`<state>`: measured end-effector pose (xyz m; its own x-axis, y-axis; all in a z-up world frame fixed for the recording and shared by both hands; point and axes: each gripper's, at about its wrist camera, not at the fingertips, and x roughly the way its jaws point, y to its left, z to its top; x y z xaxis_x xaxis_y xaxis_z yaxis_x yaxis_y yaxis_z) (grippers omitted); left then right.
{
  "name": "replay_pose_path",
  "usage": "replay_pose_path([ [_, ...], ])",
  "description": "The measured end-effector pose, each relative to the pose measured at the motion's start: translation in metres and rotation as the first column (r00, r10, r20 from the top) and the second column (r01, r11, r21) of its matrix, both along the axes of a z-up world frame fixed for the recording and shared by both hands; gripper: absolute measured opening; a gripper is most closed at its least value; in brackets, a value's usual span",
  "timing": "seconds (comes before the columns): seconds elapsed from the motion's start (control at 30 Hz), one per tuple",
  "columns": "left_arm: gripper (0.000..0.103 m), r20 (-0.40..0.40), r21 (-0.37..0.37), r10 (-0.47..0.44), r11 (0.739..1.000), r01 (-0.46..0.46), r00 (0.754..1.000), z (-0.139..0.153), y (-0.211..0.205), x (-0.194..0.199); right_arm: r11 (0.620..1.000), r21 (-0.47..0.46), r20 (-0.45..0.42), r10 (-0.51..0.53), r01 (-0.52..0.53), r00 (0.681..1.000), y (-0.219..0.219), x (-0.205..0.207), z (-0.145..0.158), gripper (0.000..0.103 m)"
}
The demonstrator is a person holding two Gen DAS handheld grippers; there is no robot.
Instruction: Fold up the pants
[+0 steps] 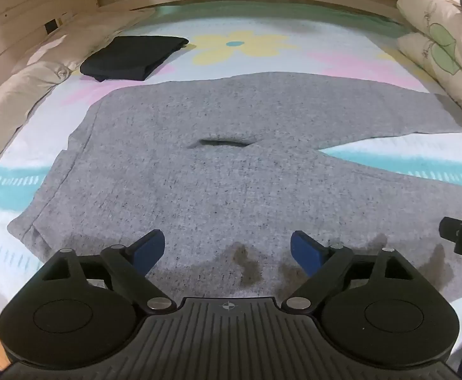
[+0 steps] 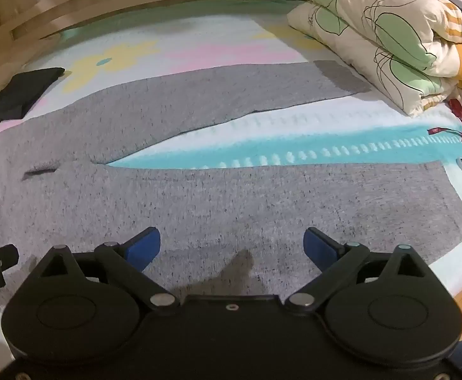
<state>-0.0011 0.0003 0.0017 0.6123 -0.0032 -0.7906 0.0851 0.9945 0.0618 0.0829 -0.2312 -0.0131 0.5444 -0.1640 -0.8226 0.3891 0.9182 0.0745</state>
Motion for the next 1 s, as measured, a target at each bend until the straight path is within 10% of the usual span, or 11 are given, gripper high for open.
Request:
replay_pose_path([
  [1.0,0.087,-0.034,0.042,-0.015,0.999,0.016,0.999,-0.007,-0.002,0.000,0.999,-0.010,-0.034,0.032,-0.032,0.999,0.008,0.003,-0.004,0.097],
])
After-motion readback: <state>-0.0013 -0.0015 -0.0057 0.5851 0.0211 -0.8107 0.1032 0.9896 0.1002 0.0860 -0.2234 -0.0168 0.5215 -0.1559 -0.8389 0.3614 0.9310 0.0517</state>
